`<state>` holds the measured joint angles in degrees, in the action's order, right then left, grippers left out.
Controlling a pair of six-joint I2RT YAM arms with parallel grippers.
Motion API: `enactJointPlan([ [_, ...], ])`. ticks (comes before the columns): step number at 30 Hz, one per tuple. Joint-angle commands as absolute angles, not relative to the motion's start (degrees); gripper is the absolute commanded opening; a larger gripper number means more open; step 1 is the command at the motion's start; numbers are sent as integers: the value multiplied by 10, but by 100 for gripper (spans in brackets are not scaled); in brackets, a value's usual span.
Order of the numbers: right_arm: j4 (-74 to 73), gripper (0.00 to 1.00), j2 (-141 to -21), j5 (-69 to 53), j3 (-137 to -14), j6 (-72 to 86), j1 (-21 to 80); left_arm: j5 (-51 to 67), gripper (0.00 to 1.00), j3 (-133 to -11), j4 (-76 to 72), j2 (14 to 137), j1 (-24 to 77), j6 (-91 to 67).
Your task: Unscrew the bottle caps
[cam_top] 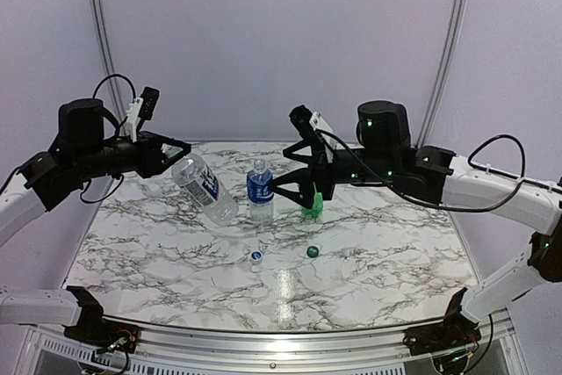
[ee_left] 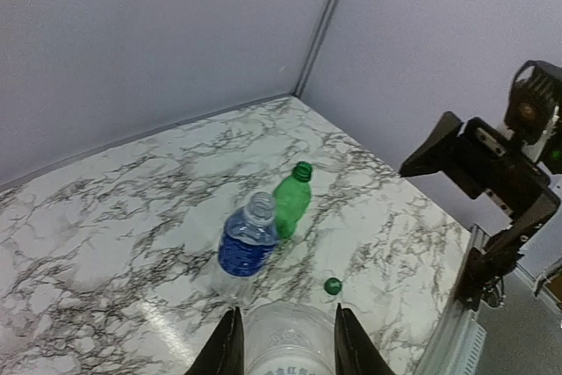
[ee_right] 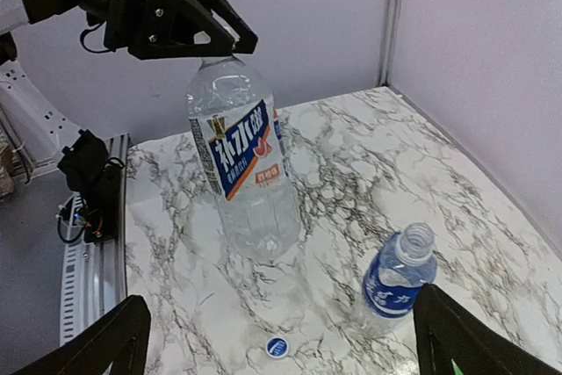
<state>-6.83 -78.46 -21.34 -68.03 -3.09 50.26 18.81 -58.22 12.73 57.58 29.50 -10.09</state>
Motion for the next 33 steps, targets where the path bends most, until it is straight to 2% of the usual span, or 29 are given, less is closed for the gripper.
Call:
enactJointPlan([
  [1, -30, 98, -817, -273, -719, -19, 543, 305, 9, -586, 117, 545, 339, -147],
  [6, -42, 98, -863, -308, -759, -24, 575, 322, 7, -608, 91, 555, 390, -164],
  [16, -18, 98, -901, -357, -757, -4, 594, 322, 3, -620, 27, 596, 446, -191],
  [24, 13, 84, -910, -376, -742, 20, 594, 302, 1, -613, 5, 599, 454, -194],
  [29, 20, 81, -924, -381, -741, 24, 594, 300, 0, -603, -22, 597, 454, -202],
  [33, 26, 73, -923, -381, -740, 26, 594, 296, 0, -597, -23, 593, 454, -201],
])
